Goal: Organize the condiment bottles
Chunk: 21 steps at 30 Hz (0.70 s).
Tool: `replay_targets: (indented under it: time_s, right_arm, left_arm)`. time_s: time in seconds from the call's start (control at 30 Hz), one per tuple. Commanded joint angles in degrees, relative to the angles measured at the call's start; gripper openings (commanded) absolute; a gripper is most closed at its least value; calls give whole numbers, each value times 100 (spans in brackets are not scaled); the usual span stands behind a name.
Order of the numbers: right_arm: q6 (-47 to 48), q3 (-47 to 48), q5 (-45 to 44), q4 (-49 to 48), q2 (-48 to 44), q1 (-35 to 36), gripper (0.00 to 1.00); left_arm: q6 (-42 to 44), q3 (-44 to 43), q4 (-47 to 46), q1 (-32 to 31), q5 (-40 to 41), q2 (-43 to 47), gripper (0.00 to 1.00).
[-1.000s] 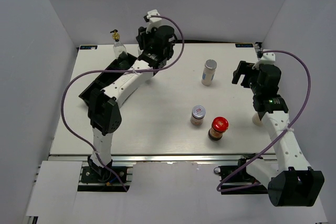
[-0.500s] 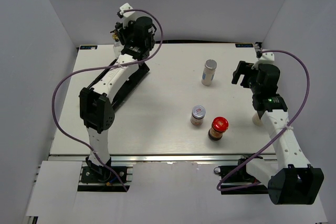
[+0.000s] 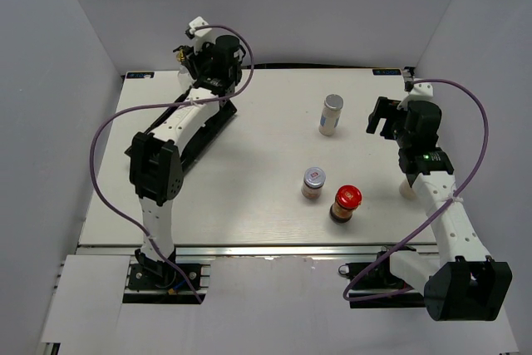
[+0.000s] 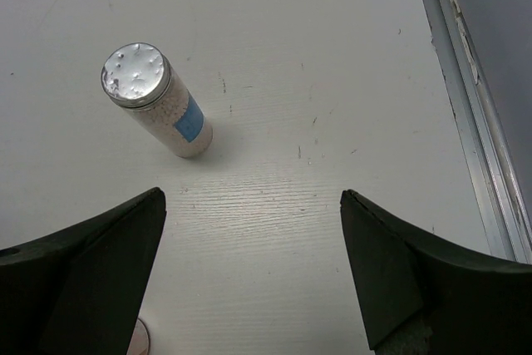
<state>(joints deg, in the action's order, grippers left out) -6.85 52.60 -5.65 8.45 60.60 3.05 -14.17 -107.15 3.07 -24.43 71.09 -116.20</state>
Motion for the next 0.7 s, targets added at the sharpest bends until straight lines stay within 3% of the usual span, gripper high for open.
replay_targets:
  time_s: [0.0,0.27,0.43,0.53,0.6,0.67]
  right_arm:
    - [87,49,-24,-194,22,-15,89]
    - [96,75,-42,-203,163,-15,89]
    - [88,93,-33,-168,198,-15,89]
    - [105,110,-50,-168,216,-15,89]
    - [123,128,-59,-159,233,-15,89]
    - [123,154,-42,-150,251,-15,89]
  left_arm:
    - [-217,71,-386,17,54,177,0]
    - [-366,353,-378,17,-34,115,0]
    - [-568,712,-342,17,-191,299,12]
    - [-622,819,-342,17,-245,431,39]
    - [-674,819,-97,17,-262,493,64]
    - [-744,863,-17,17,-254,546,75]
